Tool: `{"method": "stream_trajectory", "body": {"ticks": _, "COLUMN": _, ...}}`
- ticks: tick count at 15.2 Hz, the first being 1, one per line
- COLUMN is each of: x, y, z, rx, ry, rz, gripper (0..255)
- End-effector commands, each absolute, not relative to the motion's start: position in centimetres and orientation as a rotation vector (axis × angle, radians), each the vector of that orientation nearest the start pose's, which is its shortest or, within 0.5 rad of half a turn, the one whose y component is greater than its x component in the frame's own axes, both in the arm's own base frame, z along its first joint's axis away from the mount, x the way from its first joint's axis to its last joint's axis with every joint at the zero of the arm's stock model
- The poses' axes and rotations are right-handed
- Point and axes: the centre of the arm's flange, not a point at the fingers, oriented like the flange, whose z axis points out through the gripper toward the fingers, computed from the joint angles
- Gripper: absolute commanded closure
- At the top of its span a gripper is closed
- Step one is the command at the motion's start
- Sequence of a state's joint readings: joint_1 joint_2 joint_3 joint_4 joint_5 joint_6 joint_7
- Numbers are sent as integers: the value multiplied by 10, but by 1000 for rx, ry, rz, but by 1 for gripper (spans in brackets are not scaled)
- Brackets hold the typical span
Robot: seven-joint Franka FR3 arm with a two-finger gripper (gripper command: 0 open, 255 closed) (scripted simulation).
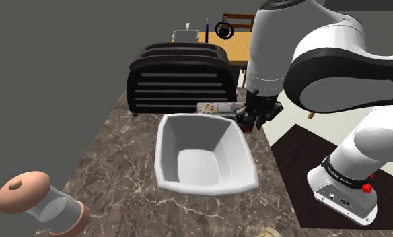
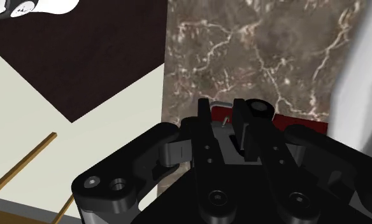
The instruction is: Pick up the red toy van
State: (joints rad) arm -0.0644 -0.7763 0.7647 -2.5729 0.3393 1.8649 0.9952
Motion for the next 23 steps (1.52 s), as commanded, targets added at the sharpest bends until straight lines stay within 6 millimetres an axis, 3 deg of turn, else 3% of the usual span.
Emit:
{"method": "stream_trajectory", "body": {"ticks": 1, "x": 259, "y": 252, "z": 431, "rx": -3168, "ry": 965, "rz": -145, "gripper": 255}}
{"method": "stream_trajectory", "body": {"ticks": 7, "x": 259, "y": 251, "z": 431, "rx": -3168, "ry": 965, "rz": -145, "gripper": 255}}
{"method": "stream_trajectory", "body": {"ticks": 23, "x": 259, "y": 251, "z": 511, "rx": -3168, "ry": 965, "rz": -145, "gripper": 255}}
